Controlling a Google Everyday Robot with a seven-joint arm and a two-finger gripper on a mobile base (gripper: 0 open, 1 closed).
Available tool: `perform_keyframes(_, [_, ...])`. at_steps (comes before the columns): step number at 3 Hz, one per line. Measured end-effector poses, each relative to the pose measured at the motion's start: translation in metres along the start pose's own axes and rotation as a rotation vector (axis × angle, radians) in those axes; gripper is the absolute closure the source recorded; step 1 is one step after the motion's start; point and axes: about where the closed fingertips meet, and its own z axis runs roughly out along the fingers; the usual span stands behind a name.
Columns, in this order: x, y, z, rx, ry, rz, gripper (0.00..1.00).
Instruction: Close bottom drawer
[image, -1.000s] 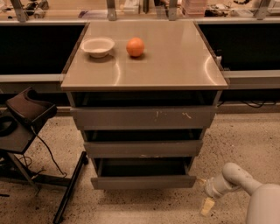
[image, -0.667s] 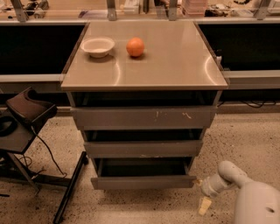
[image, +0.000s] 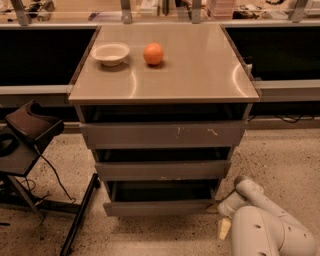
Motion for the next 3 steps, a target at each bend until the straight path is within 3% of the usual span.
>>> perform_keyframes(1, [-0.011, -0.024, -0.015, 0.022, -0.017, -0.03, 0.0])
perform_keyframes(2, [-0.027, -0.044, -0.064, 0.2, -0.144, -0.115, 0.0])
perform_keyframes(3, [-0.018, -0.037, -0.107, 0.451, -0.362, -0.152, 0.0])
